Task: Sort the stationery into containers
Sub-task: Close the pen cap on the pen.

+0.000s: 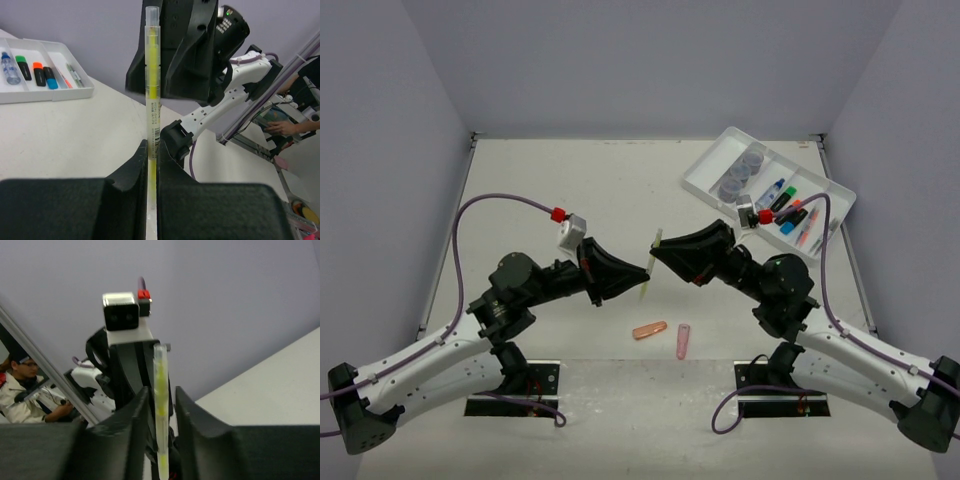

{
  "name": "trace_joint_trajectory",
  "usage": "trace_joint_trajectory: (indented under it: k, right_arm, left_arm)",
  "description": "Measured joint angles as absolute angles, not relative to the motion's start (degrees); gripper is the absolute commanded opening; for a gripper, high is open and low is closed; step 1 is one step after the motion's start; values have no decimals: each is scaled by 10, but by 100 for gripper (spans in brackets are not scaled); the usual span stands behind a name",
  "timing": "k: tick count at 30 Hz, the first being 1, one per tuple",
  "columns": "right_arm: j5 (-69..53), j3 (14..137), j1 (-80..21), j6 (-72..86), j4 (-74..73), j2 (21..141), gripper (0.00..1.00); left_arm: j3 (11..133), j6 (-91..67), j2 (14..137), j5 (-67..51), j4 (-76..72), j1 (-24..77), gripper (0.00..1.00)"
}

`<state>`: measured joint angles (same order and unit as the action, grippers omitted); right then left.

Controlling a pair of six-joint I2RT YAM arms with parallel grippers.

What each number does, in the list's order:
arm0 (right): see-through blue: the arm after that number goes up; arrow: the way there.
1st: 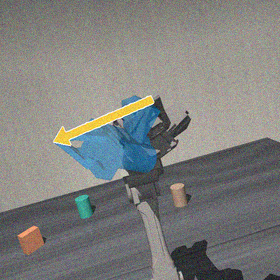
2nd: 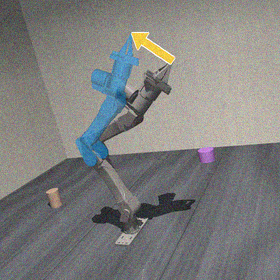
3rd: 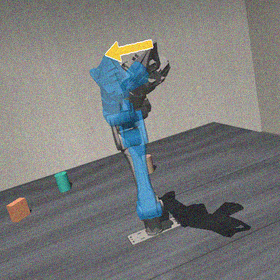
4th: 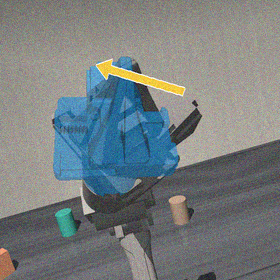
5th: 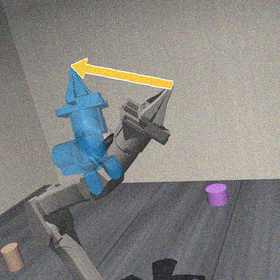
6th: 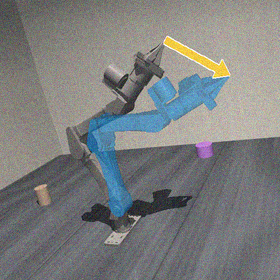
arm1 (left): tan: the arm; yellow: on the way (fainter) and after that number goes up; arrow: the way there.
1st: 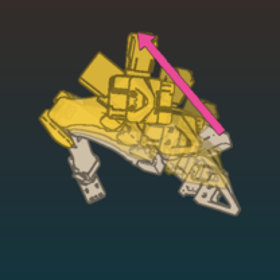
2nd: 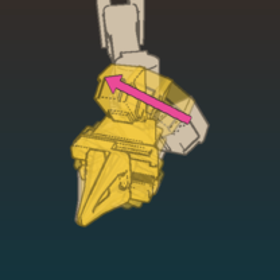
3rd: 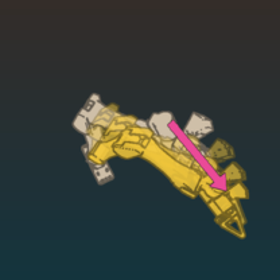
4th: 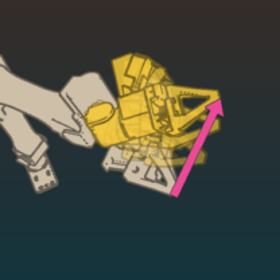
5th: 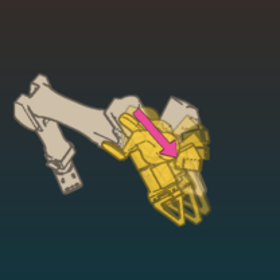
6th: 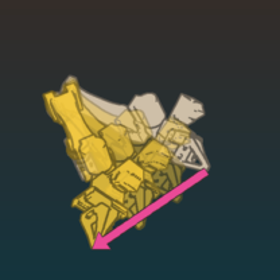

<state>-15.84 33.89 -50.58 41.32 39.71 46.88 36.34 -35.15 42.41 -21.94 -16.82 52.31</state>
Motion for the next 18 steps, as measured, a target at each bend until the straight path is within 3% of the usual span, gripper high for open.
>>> trace_joint_trajectory:
  k: [3, 5, 8, 10, 12, 18]
  right_arm:
    - [-164, 330, -510, 408, 371, 469, 33]
    - [-164, 330, -510, 405, 362, 469, 11]
    - [-167, 330, -510, 400, 354, 467, 1]
    - [-167, 330, -510, 397, 348, 465, 0]
    - [-167, 330, -510, 394, 344, 464, 0]
    - [-172, 330, -510, 394, 339, 465, 0]
  left_arm:
    - [372, -346, 436, -218, -177, 523, 0]
    - [372, -346, 444, -218, -181, 523, 0]
    - [372, -345, 455, -218, -184, 522, 0]
    - [372, -346, 461, -221, -188, 522, 15]
    - [373, -346, 465, -223, -190, 521, 41]
    - [384, -343, 492, -233, -192, 523, 42]
